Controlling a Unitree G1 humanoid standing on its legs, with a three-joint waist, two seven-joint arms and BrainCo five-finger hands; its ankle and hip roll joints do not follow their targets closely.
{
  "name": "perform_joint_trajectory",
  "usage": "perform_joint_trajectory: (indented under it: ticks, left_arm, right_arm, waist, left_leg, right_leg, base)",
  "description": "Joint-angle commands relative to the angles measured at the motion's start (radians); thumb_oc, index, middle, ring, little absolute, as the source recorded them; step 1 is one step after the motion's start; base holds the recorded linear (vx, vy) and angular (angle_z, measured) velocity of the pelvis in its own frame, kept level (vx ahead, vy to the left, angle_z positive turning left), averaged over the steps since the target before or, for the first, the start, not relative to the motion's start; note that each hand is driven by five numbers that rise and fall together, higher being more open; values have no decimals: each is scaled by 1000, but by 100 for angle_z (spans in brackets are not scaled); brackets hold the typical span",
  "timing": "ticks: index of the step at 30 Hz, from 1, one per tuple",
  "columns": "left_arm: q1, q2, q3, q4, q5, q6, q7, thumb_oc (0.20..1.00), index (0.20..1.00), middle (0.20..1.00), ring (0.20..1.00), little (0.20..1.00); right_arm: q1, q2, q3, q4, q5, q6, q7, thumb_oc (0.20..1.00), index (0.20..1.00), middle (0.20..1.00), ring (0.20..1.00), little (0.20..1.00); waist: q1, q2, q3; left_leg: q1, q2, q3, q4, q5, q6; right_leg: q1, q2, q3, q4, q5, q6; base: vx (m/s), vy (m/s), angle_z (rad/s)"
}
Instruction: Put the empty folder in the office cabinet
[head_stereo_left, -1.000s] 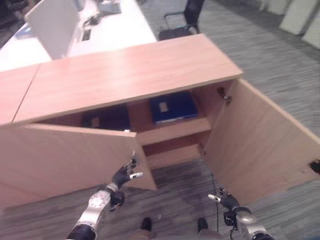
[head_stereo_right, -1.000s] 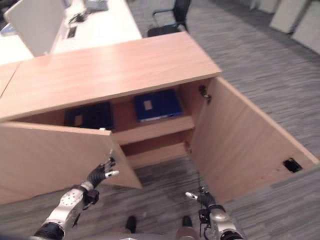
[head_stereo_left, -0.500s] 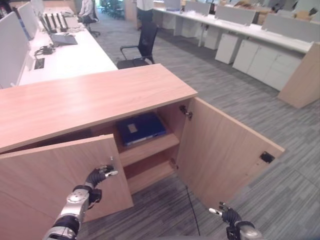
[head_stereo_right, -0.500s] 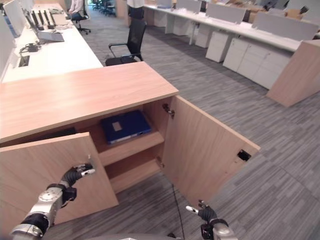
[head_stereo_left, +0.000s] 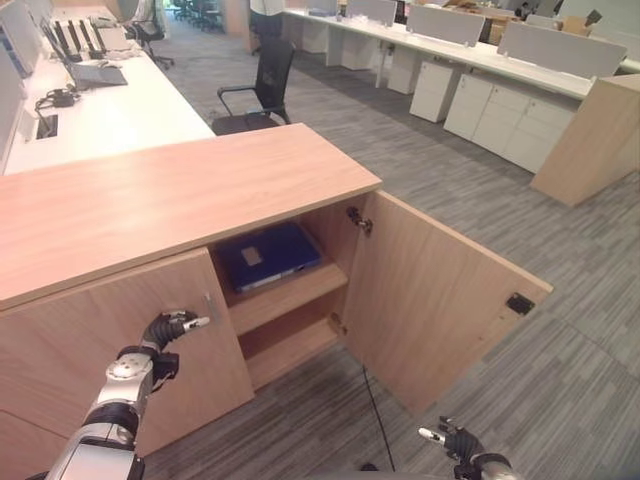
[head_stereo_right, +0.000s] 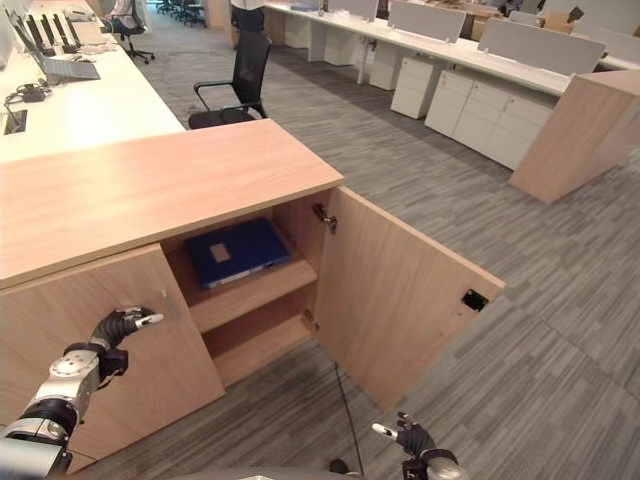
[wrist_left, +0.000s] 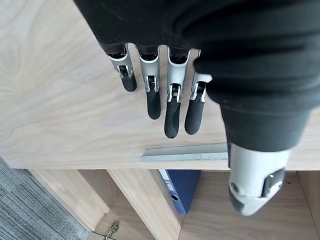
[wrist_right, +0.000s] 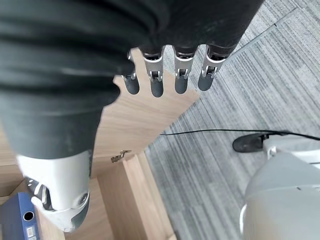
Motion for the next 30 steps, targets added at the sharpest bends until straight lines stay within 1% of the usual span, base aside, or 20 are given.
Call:
perform_joint_trajectory:
  ticks: [1,2,3,4,5,6,7,10,14,18,21,22,23,25,26,27,28,29,30]
  left_arm:
    - [-47,-18,37,-23,12,-52,16,1000,1000,1000,1000,1000]
    - [-46,-19,37,-24,12,-51,17,1000,1000,1000,1000,1000]
    - [6,-61,29,-72,5,-48,13,1000,1000,1000,1000,1000]
    - [33,-81,18,-99,1,-49,8,1000,1000,1000,1000,1000]
    - [63,-91,14,-125,14,-49,9,1000,1000,1000,1000,1000]
    - [65,-92,15,-127,14,-49,9,1000,1000,1000,1000,1000]
    - [107,-113,-3,-175,29,-49,7,1000,1000,1000,1000,1000]
    - [155,-163,-20,-210,19,-45,3,1000,1000,1000,1000,1000]
    - [172,-200,-23,-212,-5,-40,5,1000,1000,1000,1000,1000]
    - [199,-240,-38,-246,-27,-36,5,1000,1000,1000,1000,1000]
    - [223,-258,-69,-281,-19,-40,-5,1000,1000,1000,1000,1000]
    - [227,-258,-73,-283,-14,-37,-8,1000,1000,1000,1000,1000]
    - [230,-262,-70,-286,-26,-33,-9,1000,1000,1000,1000,1000]
    - [228,-262,-68,-282,-35,-30,-12,1000,1000,1000,1000,1000]
    - [219,-258,-74,-280,-41,-30,-16,1000,1000,1000,1000,1000]
    - [217,-253,-73,-280,-47,-29,-16,1000,1000,1000,1000,1000]
    - [214,-255,-77,-279,-52,-27,-15,1000,1000,1000,1000,1000]
    - [208,-257,-87,-269,-47,-24,-13,1000,1000,1000,1000,1000]
    - [210,-257,-106,-274,-45,-27,-21,1000,1000,1000,1000,1000]
  right_arm:
    - [-100,-25,-41,-9,3,-22,-15,1000,1000,1000,1000,1000]
    - [-100,-25,-42,-9,3,-22,-15,1000,1000,1000,1000,1000]
    - [-113,-25,-58,-18,-1,-23,-28,1000,1000,1000,1000,1000]
    - [-111,-25,-63,-15,-3,-21,-30,1000,1000,1000,1000,1000]
    - [-109,-24,-68,-14,-8,-19,-30,1000,1000,1000,1000,1000]
    - [-108,-24,-68,-14,-8,-19,-30,1000,1000,1000,1000,1000]
    - [-104,-29,-82,-9,-12,-18,-32,1000,1000,1000,1000,1000]
    - [-93,-36,-103,1,-8,-15,-37,1000,1000,1000,1000,1000]
    - [-81,-38,-122,10,2,-15,-41,1000,1000,1000,1000,1000]
    - [-88,-51,-137,30,17,-17,-52,1000,1000,1000,1000,1000]
    - [-92,-68,-149,38,31,-18,-53,1000,1000,1000,1000,1000]
    - [-97,-85,-157,43,35,-22,-55,1000,1000,1000,1000,1000]
    - [-108,-104,-164,53,43,-24,-60,1000,1000,1000,1000,1000]
    - [-121,-124,-170,70,53,-26,-60,1000,1000,1000,1000,1000]
    - [-139,-154,-176,80,60,-28,-65,1000,1000,1000,1000,1000]
    - [-169,-202,-178,90,64,-28,-69,1000,1000,1000,1000,1000]
    - [-188,-223,-178,96,68,-29,-73,1000,1000,1000,1000,1000]
    - [-214,-262,-178,97,72,-28,-79,1000,1000,1000,1000,1000]
    - [-248,-278,-178,95,78,-32,-81,1000,1000,1000,1000,1000]
  waist:
    - [21,35,63]
    - [21,36,64]
    - [54,48,77]
    - [61,51,78]
    - [62,51,77]
    - [62,51,75]
    - [69,51,73]
    - [71,54,69]
    - [61,63,64]
    - [47,84,61]
    - [27,111,59]
    - [17,122,59]
    - [11,131,64]
    - [5,139,72]
    - [2,145,86]
    - [8,136,97]
    - [16,131,101]
    - [37,128,108]
    - [44,121,102]
  left_leg:
    - [-2,-52,14,13,-64,56]
    - [-1,-51,15,13,-64,56]
    - [-1,-42,44,13,-65,48]
    - [-1,-41,55,13,-66,44]
    - [1,-42,62,13,-65,44]
    - [0,-42,62,13,-65,44]
    - [4,-39,74,13,-63,42]
    - [9,-36,73,13,-63,37]
    - [17,-26,69,13,-61,28]
    - [30,-2,80,18,-56,14]
    - [46,35,108,25,-43,-7]
    - [50,54,122,33,-33,-19]
    - [45,75,137,55,-25,-33]
    - [27,107,148,108,-11,-56]
    - [-11,152,135,193,60,-89]
    - [-35,181,109,266,99,-95]
    - [-49,176,88,278,95,-87]
    - [-78,146,60,233,64,-72]
    - [-70,133,55,187,34,-67]
  right_leg:
    - [-45,-49,-99,181,-105,94]
    - [-45,-49,-98,182,-106,94]
    - [-57,-99,-241,198,-71,94]
    - [-48,-125,-311,196,-59,94]
    - [-46,-139,-343,201,-40,93]
    - [-46,-139,-344,201,-40,93]
    - [-50,-150,-357,202,-24,93]
    - [-38,-151,-364,175,-28,88]
    - [-21,-135,-361,149,-44,78]
    - [-10,-108,-335,129,-63,62]
    - [4,-70,-302,106,-85,44]
    - [10,-54,-295,98,-95,37]
    - [13,-38,-288,93,-104,30]
    - [22,-20,-288,89,-117,16]
    - [41,2,-297,78,-131,-2]
    - [61,18,-295,72,-147,-22]
    - [67,15,-293,72,-153,-23]
    - [81,9,-301,69,-161,-17]
    - [88,9,-310,73,-168,-14]
  base:
    - [0,0,0]
    - [-17,-67,-12]
    - [-21,-68,-17]
    - [-17,-84,-26]
    - [-6,-24,-64]
    - [34,-65,-86]
    - [49,-74,-69]
    - [64,-86,-21]
    - [45,-91,-7]
    - [38,-163,-14]
    - [43,-226,-38]
    - [35,-289,-45]
    - [16,-304,-46]
    - [0,-242,-51]
    - [68,-283,-62]
    - [91,-262,-50]
    - [115,-161,-39]
    - [90,-74,-16]
    - [104,-59,-11]
